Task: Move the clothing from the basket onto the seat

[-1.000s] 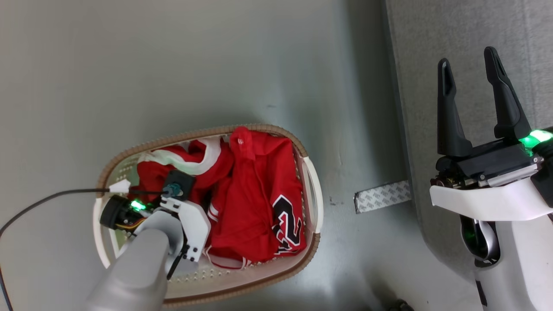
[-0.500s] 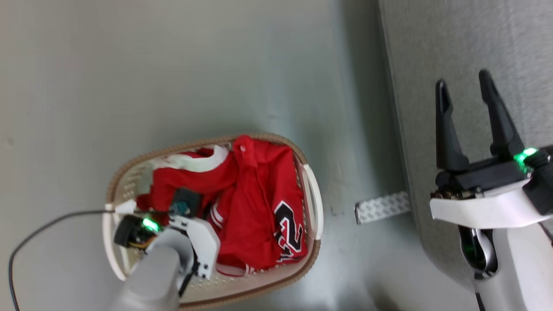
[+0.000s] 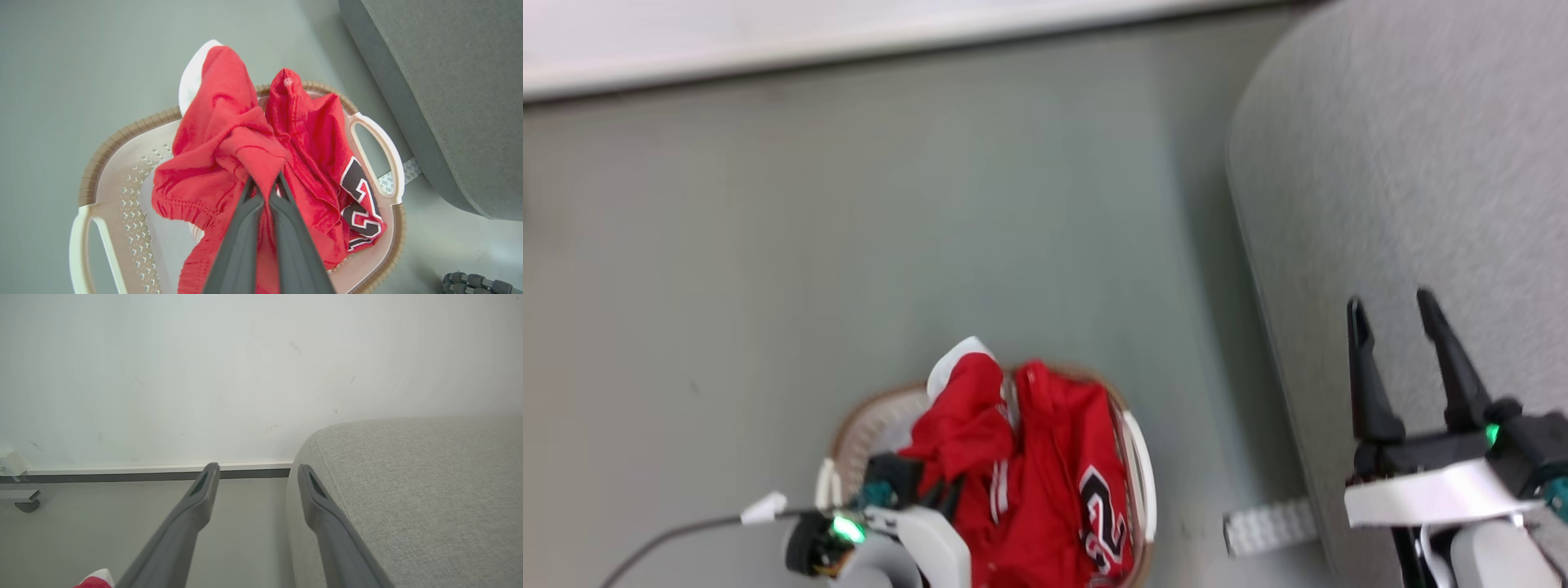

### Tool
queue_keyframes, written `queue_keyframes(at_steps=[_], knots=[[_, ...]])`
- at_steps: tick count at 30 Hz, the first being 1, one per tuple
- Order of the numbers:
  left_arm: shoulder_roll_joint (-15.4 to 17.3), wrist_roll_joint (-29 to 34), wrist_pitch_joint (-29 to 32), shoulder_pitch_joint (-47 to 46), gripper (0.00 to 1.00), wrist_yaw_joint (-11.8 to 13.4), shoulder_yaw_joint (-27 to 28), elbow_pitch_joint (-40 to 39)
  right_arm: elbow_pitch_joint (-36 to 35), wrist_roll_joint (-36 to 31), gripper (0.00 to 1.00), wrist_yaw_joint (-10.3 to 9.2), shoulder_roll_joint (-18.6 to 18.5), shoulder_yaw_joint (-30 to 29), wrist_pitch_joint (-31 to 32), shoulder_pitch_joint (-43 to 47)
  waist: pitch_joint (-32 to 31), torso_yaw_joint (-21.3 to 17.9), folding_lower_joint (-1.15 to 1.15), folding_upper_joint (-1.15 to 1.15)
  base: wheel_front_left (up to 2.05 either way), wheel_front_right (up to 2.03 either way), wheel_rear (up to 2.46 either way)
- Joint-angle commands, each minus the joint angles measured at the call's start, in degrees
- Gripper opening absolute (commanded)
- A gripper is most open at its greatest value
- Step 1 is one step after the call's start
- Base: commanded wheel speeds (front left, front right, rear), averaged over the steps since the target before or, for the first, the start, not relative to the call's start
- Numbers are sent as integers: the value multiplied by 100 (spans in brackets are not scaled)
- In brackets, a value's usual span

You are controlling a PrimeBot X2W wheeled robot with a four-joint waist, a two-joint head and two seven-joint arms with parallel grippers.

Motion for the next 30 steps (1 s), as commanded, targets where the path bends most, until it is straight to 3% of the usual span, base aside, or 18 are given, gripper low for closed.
queue_keyframes(at_steps=[1, 5, 12, 30], knots=[[8, -57, -19, 122, 0, -3, -32, -42, 30, -44, 100, -12, -12, -15, -17, 104, -658, 213, 1, 0, 0, 0, 0], [10, -553, 85, 565, 0, 76, -276, -700, 139, -143, 100, -12, -12, -94, -17, 531, -1388, 379, 1, 0, 0, 0, 0], [9, -888, 293, 1016, 0, 417, -356, -1683, 261, -265, 100, -12, -13, -264, -17, 1139, -2195, 590, 1, 0, 0, 0, 0], [614, -1064, 1198, 1352, 0, 961, -47, -4384, 353, -496, 100, -12, -13, -490, -17, 1779, -2973, 649, 1, 0, 0, 0, 0]])
